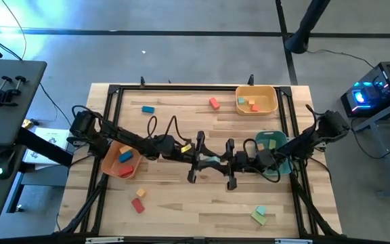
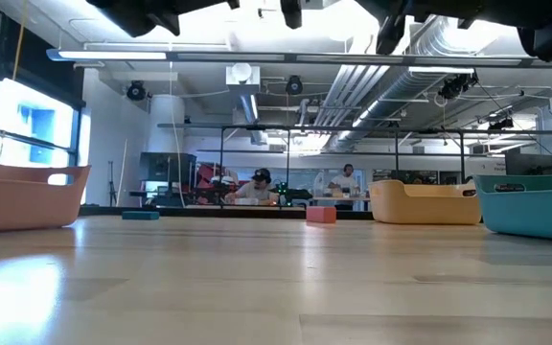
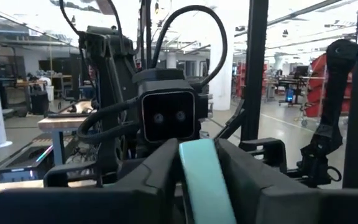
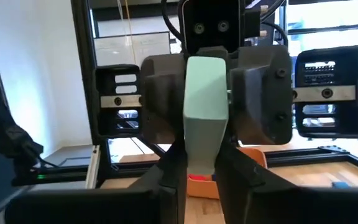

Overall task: Sort blocks by size
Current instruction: Put the thin light blue rectangular block into the green bin

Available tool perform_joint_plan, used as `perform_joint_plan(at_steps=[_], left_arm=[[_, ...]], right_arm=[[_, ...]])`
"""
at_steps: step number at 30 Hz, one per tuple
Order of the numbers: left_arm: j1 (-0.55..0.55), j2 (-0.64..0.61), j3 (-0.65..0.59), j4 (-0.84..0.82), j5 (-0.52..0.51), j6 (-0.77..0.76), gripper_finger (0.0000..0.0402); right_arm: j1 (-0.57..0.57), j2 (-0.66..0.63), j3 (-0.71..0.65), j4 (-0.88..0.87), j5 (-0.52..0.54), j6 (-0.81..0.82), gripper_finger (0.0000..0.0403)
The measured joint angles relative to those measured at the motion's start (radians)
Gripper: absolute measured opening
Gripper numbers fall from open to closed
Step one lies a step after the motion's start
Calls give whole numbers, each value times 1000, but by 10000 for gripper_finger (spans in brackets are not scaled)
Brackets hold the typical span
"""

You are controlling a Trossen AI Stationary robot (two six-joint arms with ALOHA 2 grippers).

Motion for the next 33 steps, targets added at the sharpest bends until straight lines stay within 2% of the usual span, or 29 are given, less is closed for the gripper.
perform_joint_plan(at_steps=[4,7,11,14,19,24,28,33], left_arm=[[-1,-1,0,-17,7,-1,164],[-2,-28,0,-85,6,33,203],[-1,-102,0,-251,-30,82,228],[-4,-167,0,-398,-137,82,231],[-13,-220,0,-597,-310,23,225],[-16,-203,0,-659,-343,-2,217],[-21,-178,0,-643,-342,-30,213],[-27,-155,0,-645,-345,-15,211]], right_arm=[[25,-7,0,-37,82,9,54],[45,-56,0,-172,146,50,54],[76,-187,0,-489,252,175,54],[101,-335,0,-832,311,370,54],[157,-526,0,-1463,312,917,54],[232,-570,0,-1838,291,1399,54],[247,-560,0,-2048,183,1606,54],[245,-570,-1,-2224,36,1740,54]])
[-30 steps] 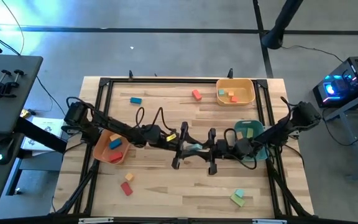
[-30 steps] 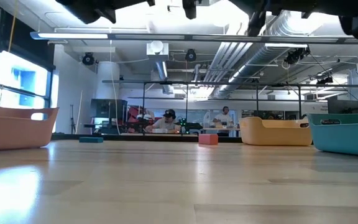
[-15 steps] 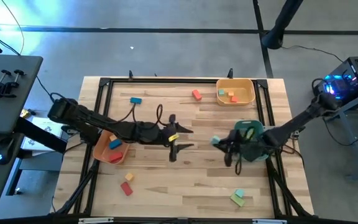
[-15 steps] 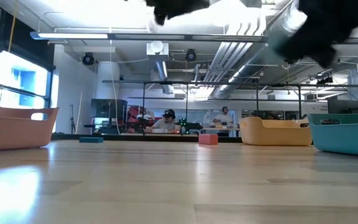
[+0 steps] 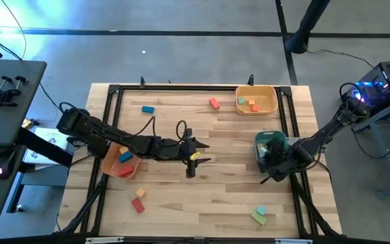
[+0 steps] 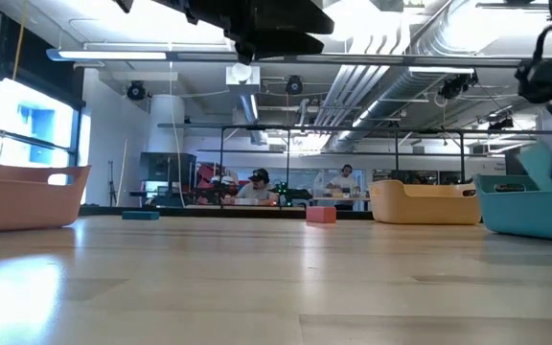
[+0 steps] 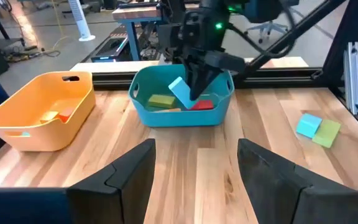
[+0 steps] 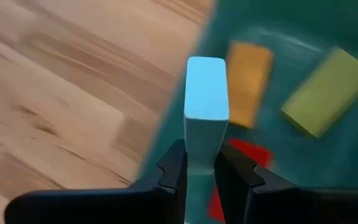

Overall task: Sort blocks by size
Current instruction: Put the thin light blue rectangular block into the green bin

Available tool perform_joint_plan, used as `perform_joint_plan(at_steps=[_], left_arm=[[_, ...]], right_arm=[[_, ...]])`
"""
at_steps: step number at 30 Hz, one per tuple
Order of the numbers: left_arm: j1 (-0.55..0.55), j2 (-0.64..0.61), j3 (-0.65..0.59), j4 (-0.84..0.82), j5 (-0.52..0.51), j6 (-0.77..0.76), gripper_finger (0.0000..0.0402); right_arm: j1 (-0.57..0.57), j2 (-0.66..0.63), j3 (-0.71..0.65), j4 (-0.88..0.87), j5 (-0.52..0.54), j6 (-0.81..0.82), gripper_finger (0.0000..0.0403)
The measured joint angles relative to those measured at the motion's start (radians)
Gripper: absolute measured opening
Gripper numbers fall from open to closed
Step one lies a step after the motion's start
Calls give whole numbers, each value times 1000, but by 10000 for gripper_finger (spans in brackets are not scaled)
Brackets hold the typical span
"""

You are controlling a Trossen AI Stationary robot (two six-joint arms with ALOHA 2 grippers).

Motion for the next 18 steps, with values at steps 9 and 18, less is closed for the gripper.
perform_joint_plan(at_steps=[9,18], left_arm=[[0,6,0,16,-3,23,211],[-2,6,0,26,-3,28,211]], right_arm=[[-72,-5,1,-17,-76,-7,54],[-209,69,1,-16,-178,-136,124]])
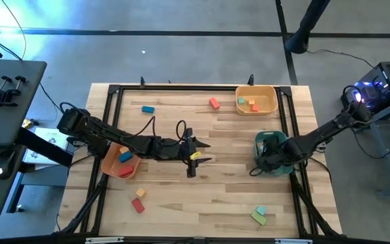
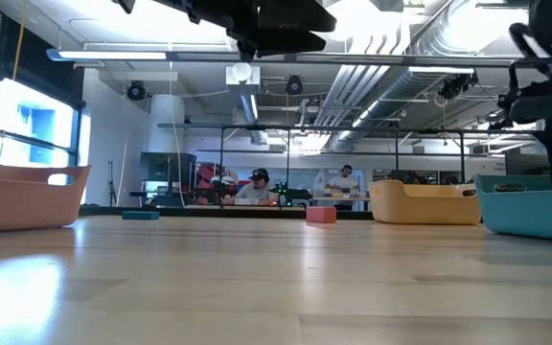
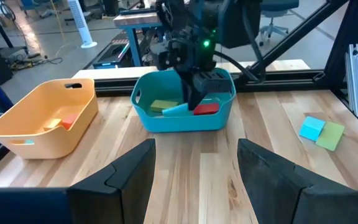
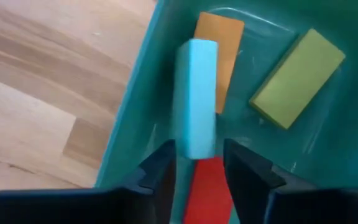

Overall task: Sort blocks by size
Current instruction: Put the thin light blue rectangular block into the green bin, then put the thick orange rectangular block into the orange bin

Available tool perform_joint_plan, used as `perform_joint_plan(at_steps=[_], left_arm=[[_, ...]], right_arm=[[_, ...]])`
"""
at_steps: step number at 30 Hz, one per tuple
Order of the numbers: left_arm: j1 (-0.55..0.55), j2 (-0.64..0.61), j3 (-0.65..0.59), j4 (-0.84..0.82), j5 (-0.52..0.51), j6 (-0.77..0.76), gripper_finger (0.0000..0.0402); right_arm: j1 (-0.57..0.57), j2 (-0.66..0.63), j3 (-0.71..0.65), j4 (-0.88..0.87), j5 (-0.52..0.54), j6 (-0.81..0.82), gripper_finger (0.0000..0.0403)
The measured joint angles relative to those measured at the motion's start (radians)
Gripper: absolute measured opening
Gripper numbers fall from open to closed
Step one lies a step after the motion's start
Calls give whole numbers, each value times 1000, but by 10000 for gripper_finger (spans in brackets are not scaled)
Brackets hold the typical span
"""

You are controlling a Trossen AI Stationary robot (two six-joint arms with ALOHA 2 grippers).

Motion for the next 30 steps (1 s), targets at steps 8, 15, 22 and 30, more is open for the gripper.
perform_joint_plan(at_steps=[8,15,22,30], left_arm=[[-24,0,0,1,0,0,211],[-37,0,0,8,0,0,211],[-30,18,0,72,-12,56,211],[9,191,-1,232,66,102,211]], right_arm=[[13,-21,15,-22,18,-101,162],[92,-39,158,-86,310,-123,164],[135,-29,166,544,742,-734,164],[46,69,103,976,700,-1260,165]])
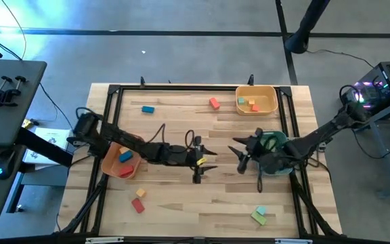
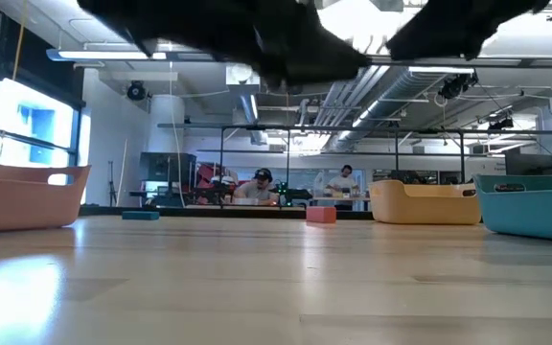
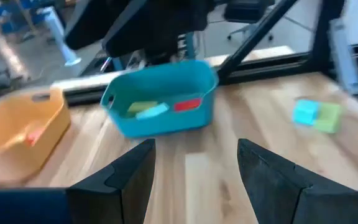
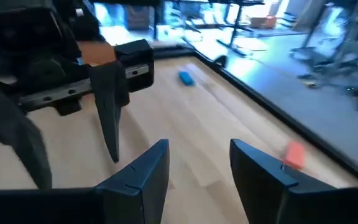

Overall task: Sort blocks by size
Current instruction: Put the thick orange rectangular block into the orange bin

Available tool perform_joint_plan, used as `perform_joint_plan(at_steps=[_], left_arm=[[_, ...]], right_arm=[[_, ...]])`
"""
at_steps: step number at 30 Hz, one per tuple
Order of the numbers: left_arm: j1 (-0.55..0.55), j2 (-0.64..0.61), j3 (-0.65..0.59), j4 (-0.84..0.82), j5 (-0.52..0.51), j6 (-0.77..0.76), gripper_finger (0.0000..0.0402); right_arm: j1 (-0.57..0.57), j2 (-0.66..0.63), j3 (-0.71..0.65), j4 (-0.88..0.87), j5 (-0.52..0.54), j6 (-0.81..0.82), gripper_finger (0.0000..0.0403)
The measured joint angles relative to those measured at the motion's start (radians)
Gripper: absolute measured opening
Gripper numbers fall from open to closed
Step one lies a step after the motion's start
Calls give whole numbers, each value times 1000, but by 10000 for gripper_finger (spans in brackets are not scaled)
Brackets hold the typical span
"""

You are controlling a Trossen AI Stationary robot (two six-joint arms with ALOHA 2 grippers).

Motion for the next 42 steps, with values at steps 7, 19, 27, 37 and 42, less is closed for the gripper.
perform_joint_plan(at_steps=[7,19,27,37,42], left_arm=[[142,33,-7,36,123,-87,211],[459,22,-127,108,241,-179,211],[485,19,-130,112,233,-116,211],[603,-106,-129,-65,281,-117,211],[602,-207,-127,-253,161,-116,211]], right_arm=[[-198,77,-1,-28,-59,-30,167],[-768,189,-1,175,-620,-334,234],[-951,423,7,384,-809,-311,252],[-997,677,263,215,-791,-293,252],[-1020,755,467,-77,-757,-293,252]])
